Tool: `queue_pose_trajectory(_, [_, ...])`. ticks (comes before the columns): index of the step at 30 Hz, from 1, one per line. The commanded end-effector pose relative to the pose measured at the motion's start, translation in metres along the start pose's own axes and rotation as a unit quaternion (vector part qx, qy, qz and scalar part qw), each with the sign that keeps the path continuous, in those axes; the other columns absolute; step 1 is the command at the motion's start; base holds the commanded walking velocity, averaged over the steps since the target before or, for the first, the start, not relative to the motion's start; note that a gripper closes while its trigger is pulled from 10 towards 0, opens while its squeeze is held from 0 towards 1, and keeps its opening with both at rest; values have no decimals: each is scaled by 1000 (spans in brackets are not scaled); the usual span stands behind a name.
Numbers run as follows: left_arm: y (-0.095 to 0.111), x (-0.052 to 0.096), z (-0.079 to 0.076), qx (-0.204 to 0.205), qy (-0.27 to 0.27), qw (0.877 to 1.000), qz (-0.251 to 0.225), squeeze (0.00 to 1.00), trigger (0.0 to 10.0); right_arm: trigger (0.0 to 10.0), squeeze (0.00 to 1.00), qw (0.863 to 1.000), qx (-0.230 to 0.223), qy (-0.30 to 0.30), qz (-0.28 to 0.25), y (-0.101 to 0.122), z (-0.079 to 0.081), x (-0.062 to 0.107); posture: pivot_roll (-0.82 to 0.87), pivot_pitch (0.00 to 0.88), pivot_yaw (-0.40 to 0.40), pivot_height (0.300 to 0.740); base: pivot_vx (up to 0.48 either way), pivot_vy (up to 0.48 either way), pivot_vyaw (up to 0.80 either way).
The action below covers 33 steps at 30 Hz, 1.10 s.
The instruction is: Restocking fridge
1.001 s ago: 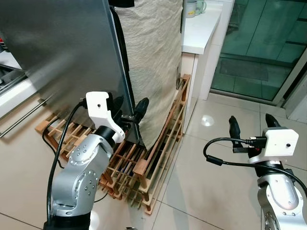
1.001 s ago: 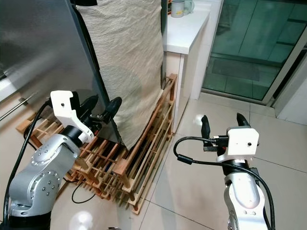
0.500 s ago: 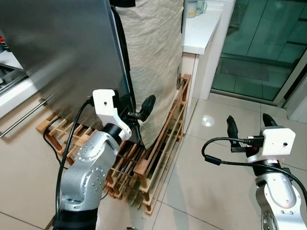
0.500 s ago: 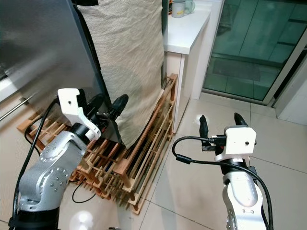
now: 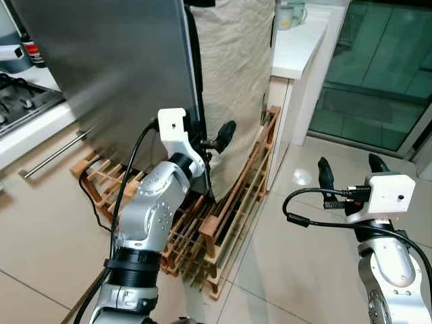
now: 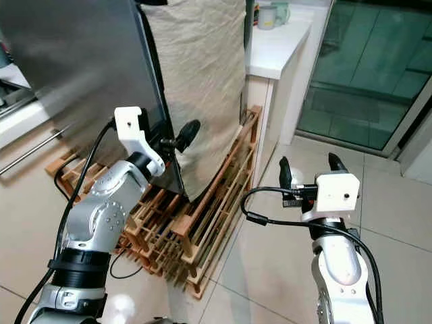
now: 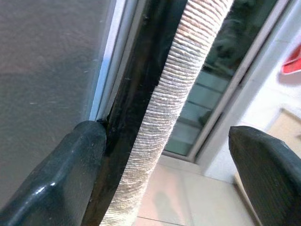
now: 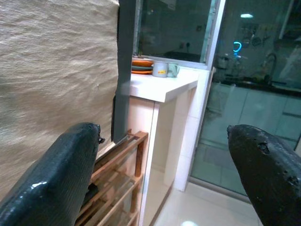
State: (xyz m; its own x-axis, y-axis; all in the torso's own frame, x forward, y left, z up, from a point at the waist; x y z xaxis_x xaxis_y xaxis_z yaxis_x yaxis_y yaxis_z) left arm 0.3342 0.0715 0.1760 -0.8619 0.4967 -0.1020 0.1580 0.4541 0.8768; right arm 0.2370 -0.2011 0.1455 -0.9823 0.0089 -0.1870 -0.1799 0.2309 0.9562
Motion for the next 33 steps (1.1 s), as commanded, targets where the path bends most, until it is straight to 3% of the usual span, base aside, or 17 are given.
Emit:
queue_pose_trajectory(1, [0,-15,-46,26,-138,990,10,0,10000,10000,0,1000,-9,0,3,1,0,2,-244,0,95,740,0,0,0])
queue_pose_trajectory(4, [-4,-18,-84,66,-274,959,30,0,10000,10000,0,1000,-17,8,17,-4,1,5,-256,0,99,740,0,0,0])
queue_pose_trajectory(5, [-3,-18,-105,76,-343,936,39,0,10000,10000,0,1000,-18,11,19,-4,2,6,-269,0,102,740,0,0,0])
queue_pose_trajectory(13, [-3,-18,-105,76,-343,936,39,0,10000,10000,0,1000,-18,11,19,-4,2,6,-269,0,102,740,0,0,0])
queue_pose_trajectory(15, [-2,-13,-159,102,-474,873,48,0,10000,10000,0,1000,-17,18,19,-3,6,6,-294,0,114,740,0,0,0])
queue_pose_trajectory(16, [-1,-10,-174,100,-497,861,45,0,10000,10000,0,1000,-16,20,17,-2,6,6,-293,0,114,740,0,0,0])
queue_pose_trajectory(17, [0,-9,-177,97,-496,862,40,0,10000,10000,0,1000,-15,20,16,-2,7,6,-289,0,113,740,0,0,0])
queue_pose_trajectory(19, [5,-12,-155,63,-444,894,16,0,10000,10000,0,1000,-13,18,14,0,6,4,-276,0,110,740,0,0,0])
queue_pose_trajectory(20, [7,-14,-137,40,-395,918,6,0,10000,10000,0,1000,-11,12,13,1,4,2,-269,0,110,740,0,0,0])
queue_pose_trajectory(22, [11,-10,-101,15,-323,946,-3,0,10000,10000,0,1000,-15,-8,14,1,-2,-3,-249,0,107,740,0,0,0])
queue_pose_trajectory(25, [20,-4,-43,21,-175,984,-29,0,10000,10000,0,999,-32,-24,16,1,-9,-10,-219,0,100,740,0,0,0])
queue_pose_trajectory(26, [23,0,-26,28,-126,991,-38,0,10000,10000,0,999,-34,-26,15,1,-10,-12,-210,0,98,740,0,0,0])
queue_pose_trajectory(27, [23,0,-26,28,-126,991,-38,0,10000,10000,0,999,-34,-26,15,1,-10,-12,-210,0,98,740,0,0,0])
queue_pose_trajectory(30, [37,44,32,26,49,994,-95,0,10000,10000,0,999,-43,-23,10,2,-10,-22,-156,0,78,740,0,0,606])
queue_pose_trajectory(31, [37,44,32,26,49,994,-95,0,10000,10000,0,999,-43,-23,10,2,-10,-22,-156,0,78,740,0,0,644])
queue_pose_trajectory(32, [37,72,45,15,96,989,-113,0,10000,10000,0,999,-46,-12,7,3,-6,-26,-131,0,63,740,0,0,638])
queue_pose_trajectory(33, [37,72,45,15,96,989,-113,0,10000,10000,0,999,-46,-12,7,3,-6,-26,-131,0,63,740,0,0,638])
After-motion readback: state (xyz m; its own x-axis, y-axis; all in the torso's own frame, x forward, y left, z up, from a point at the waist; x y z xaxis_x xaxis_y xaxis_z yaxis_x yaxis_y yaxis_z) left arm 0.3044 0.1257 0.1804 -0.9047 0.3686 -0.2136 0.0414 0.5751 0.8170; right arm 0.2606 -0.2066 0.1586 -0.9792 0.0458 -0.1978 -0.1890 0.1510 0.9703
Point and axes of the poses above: a point about 5 cm out from each wrist's last joint towards the gripper, its own x axis pointing back from the gripper into the wrist, its own y axis along the axis of the wrist's last joint, z = x × y, the point moved 1 cm from there along -x, pointing out of the wrist towards the gripper, and after that the axes turned 5 degrees about x, right-handed, at the moved point
